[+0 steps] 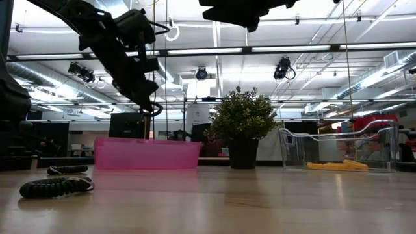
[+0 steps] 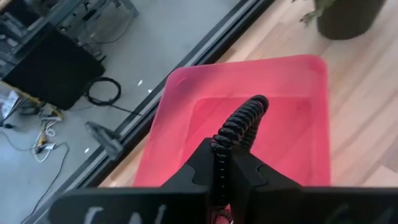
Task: Sort spring keychains
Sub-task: Put the black spring keychain into the pink bin
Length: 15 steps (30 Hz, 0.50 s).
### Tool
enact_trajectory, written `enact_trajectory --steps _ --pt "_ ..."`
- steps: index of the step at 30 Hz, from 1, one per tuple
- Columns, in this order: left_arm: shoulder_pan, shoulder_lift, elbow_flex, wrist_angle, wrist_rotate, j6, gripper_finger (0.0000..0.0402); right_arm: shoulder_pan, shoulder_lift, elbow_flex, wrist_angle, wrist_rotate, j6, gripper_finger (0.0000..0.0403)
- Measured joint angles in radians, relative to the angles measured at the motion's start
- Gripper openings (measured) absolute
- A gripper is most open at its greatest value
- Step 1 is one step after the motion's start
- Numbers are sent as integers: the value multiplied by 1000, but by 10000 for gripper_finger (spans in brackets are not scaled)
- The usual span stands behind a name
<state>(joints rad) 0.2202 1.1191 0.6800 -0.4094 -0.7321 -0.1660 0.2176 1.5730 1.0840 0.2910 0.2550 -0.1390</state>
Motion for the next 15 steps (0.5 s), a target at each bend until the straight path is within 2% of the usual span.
enact_trajectory --steps 15 --pt "8 0 0 -29 -16 -13 28 0 0 0 1 0 0 199"
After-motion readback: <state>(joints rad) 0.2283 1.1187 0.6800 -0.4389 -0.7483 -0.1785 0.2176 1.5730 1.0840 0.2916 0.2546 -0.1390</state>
